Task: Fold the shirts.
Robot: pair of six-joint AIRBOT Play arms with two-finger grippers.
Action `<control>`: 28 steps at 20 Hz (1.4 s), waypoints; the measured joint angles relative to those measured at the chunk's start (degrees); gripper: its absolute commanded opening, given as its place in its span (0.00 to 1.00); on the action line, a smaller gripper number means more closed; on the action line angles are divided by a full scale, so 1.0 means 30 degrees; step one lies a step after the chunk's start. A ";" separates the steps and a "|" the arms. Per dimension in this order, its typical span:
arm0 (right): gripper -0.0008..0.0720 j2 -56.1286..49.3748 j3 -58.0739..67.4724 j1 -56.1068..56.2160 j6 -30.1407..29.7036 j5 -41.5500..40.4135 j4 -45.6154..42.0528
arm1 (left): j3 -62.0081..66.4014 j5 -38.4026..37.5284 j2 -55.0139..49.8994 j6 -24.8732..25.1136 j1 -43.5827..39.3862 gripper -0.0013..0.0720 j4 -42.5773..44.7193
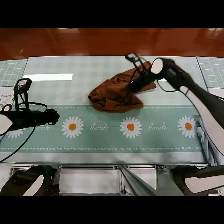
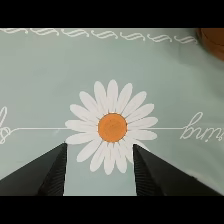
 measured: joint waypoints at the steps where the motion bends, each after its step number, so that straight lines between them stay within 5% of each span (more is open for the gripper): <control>1: 0.05 0.0765 0.0532 0.0000 0.0109 0.0138 -0.0138 | 0.0000 0.0000 0.0000 0.0000 -0.0007 0.71 0.0000; 11: 0.05 0.6630 0.9530 0.0102 0.1792 0.3089 -0.1005 | 0.0612 0.0015 0.1523 -0.0007 0.0000 0.71 -0.0146; 17: 0.05 0.9464 1.1570 0.1712 0.2914 0.3993 -0.2178 | 0.0685 -0.0131 0.2499 -0.0007 0.0000 0.71 -0.0867; 22: 0.05 1.0455 0.9581 0.4750 0.5122 0.6849 -0.3388 | 0.0685 -0.0146 0.2718 -0.0015 0.0000 0.71 -0.1071; 28: 0.05 0.9989 0.2783 0.6863 0.7490 0.4452 -0.3468 | 0.0685 -0.0102 0.2754 -0.0007 -0.0007 0.71 -0.1129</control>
